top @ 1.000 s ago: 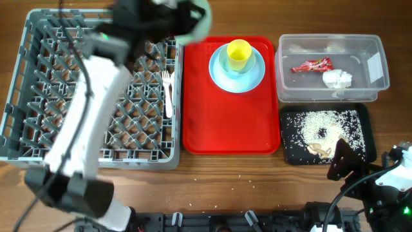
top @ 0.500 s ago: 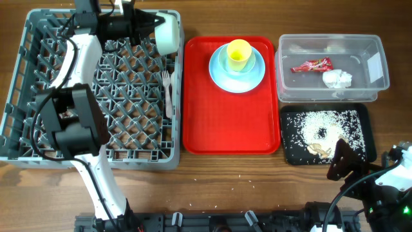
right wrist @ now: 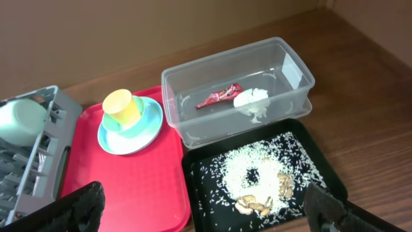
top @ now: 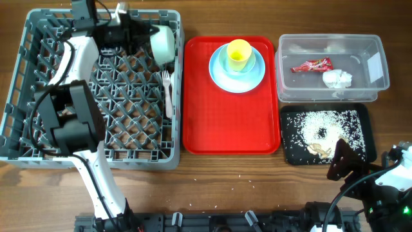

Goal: Sort waste into correct bins and load items into the dishwasher rack
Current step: 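Lift the green bowl with the left gripper and set it upside down in the rack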

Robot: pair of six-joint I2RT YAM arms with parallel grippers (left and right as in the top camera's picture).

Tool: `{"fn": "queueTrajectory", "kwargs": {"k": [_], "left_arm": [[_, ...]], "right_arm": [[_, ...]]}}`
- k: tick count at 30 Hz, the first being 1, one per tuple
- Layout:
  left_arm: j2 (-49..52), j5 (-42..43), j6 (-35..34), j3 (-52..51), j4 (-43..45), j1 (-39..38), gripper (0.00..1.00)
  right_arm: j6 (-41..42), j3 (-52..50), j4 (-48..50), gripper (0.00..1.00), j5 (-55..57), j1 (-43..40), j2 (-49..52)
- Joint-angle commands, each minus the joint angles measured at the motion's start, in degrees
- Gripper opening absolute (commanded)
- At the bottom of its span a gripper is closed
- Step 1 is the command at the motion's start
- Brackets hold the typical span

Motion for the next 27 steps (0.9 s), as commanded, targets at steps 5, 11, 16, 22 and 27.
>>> {"fn": "queueTrajectory", "kwargs": {"k": [5, 11, 16, 22, 27], "left_arm": [[0.0, -12.2, 5.4, -0.1, -4.1, 2.4, 1.00], [-7.4, -22.1, 5.4, -0.1, -5.7, 3.1, 1.00], [-19.7, -39.2, 7.8, -0.1, -11.8, 0.1, 1.00], [-28.1, -48.1, 8.4, -0.1, -15.4, -12.9, 1.00], [-21.9, -64.3, 13.4, -0.2, -20.7, -23.0, 0.04]], "right_arm": [[0.6, -0.1, 0.1, 1.00, 0.4, -0.1, -0.4], [0.6, -0.1, 0.1, 1.00, 0.4, -0.1, -0.4], [0.6, -0.1, 0.1, 1.00, 0.4, -0.1, -0.4], [0.6, -0.1, 0.1, 1.00, 0.4, -0.1, -0.4], [0.6, -0.1, 0.1, 1.00, 0.4, -0.1, -0.4]]}}
